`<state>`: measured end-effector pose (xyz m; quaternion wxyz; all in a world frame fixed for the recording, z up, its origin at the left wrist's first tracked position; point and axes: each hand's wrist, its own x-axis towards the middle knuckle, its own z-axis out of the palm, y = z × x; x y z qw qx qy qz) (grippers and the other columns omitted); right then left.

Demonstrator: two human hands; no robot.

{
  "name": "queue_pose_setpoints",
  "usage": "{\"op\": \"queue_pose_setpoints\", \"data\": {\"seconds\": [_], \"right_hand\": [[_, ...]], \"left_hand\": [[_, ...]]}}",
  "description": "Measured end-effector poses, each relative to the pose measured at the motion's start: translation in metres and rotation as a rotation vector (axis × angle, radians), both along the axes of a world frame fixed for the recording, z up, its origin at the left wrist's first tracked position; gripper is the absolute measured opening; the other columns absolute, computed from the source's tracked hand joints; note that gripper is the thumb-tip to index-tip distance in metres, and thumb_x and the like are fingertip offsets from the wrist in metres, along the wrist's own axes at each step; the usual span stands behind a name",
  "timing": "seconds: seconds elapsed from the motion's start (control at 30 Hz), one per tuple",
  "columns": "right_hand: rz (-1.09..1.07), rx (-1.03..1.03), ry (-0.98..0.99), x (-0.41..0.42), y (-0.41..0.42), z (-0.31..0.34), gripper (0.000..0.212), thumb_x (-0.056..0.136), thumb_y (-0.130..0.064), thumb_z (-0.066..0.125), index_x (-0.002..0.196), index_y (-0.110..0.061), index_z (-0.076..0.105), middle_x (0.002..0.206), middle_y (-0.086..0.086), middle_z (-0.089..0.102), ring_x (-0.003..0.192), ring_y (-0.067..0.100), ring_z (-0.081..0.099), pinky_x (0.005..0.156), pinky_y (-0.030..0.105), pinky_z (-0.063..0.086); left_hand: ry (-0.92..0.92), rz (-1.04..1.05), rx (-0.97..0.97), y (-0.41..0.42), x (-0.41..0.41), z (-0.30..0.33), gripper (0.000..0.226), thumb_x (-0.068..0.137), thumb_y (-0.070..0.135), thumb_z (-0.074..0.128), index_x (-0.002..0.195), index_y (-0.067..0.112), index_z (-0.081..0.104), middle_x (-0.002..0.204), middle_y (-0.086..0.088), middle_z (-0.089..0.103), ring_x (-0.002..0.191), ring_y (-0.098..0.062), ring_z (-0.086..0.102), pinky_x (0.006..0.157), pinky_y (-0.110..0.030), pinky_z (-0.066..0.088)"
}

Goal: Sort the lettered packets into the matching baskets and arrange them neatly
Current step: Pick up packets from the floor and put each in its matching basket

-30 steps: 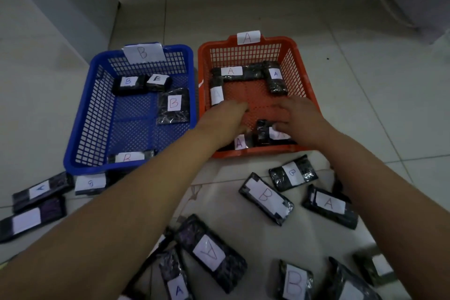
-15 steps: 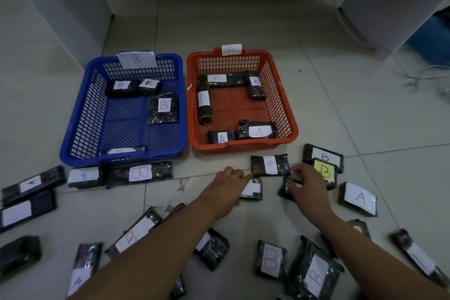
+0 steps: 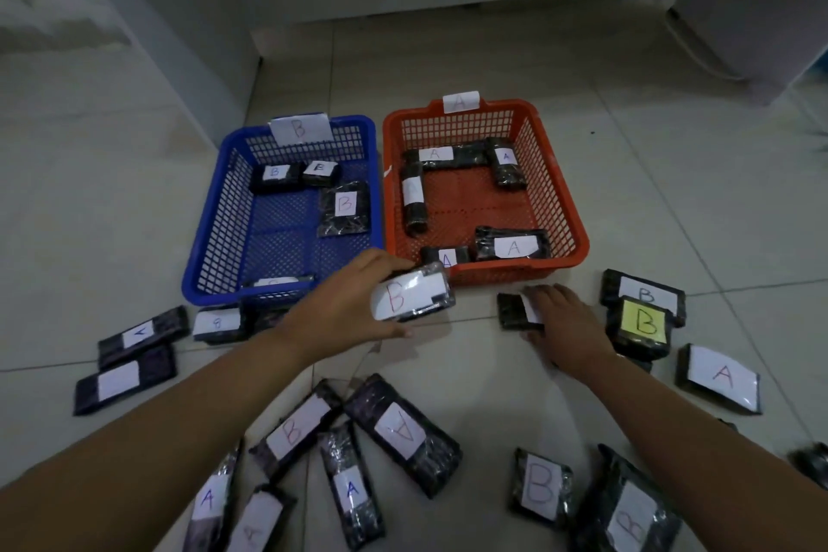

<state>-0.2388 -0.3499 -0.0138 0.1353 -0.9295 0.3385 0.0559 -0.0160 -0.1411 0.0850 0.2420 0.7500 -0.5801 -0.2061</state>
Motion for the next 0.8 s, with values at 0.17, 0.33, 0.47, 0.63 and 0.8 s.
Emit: {"op": "queue_pose_setpoints", "data": {"seconds": [0.17, 0.33, 0.47, 0.63, 0.8], "right_hand": [[0.073, 0.026, 0.017, 0.009, 0.003, 0.013, 0.07, 0.07, -0.033, 0.075, 0.133, -0.021, 0.047, 0.132, 0.001, 0.05, 0.118, 0.025, 0.04, 0.093, 0.036, 0.036], [0.254, 0.179, -0.101, 0.027, 0.023, 0.048, 0.055, 0.079, -0.022, 0.067, 0.132, -0.022, 0.051, 0.13, 0.005, 0.046, 0.118, 0.024, 0.043, 0.093, 0.03, 0.04], [0.364, 0.25, -0.212, 0.058, 0.045, 0.083, 0.044, 0.09, -0.024, 0.058, 0.13, -0.039, 0.05, 0.121, 0.003, 0.044, 0.109, 0.019, 0.049, 0.091, 0.021, 0.039], [0.309, 0.32, -0.23, 0.094, 0.06, 0.122, 0.035, 0.094, -0.027, 0.05, 0.126, -0.041, 0.053, 0.123, 0.007, 0.041, 0.104, 0.018, 0.052, 0.093, 0.019, 0.044], [0.256, 0.467, -0.247, 0.138, 0.066, 0.14, 0.044, 0.082, 0.005, 0.061, 0.117, -0.022, 0.065, 0.117, -0.006, 0.044, 0.101, 0.004, 0.045, 0.077, -0.006, 0.033]], "left_hand": [[-0.173, 0.135, -0.107, 0.004, 0.009, 0.01, 0.08, 0.069, 0.036, 0.08, 0.136, 0.017, 0.04, 0.126, 0.001, 0.045, 0.113, -0.002, 0.039, 0.095, -0.022, 0.04], [-0.292, 0.177, -0.061, -0.001, 0.033, 0.035, 0.071, 0.068, 0.041, 0.079, 0.125, 0.011, 0.05, 0.118, -0.004, 0.051, 0.106, -0.014, 0.049, 0.086, -0.025, 0.045], [-0.322, 0.266, -0.067, 0.008, 0.062, 0.047, 0.071, 0.065, 0.036, 0.083, 0.127, 0.015, 0.053, 0.118, -0.004, 0.052, 0.108, -0.018, 0.048, 0.091, -0.027, 0.039], [-0.117, 0.504, 0.004, 0.034, 0.117, 0.04, 0.074, 0.062, 0.024, 0.086, 0.128, 0.025, 0.052, 0.121, -0.009, 0.048, 0.11, -0.02, 0.044, 0.095, -0.031, 0.036], [-0.027, 0.489, 0.124, 0.048, 0.158, 0.015, 0.074, 0.062, 0.019, 0.086, 0.128, 0.024, 0.052, 0.115, -0.003, 0.045, 0.11, -0.019, 0.044, 0.088, -0.024, 0.032]]}}
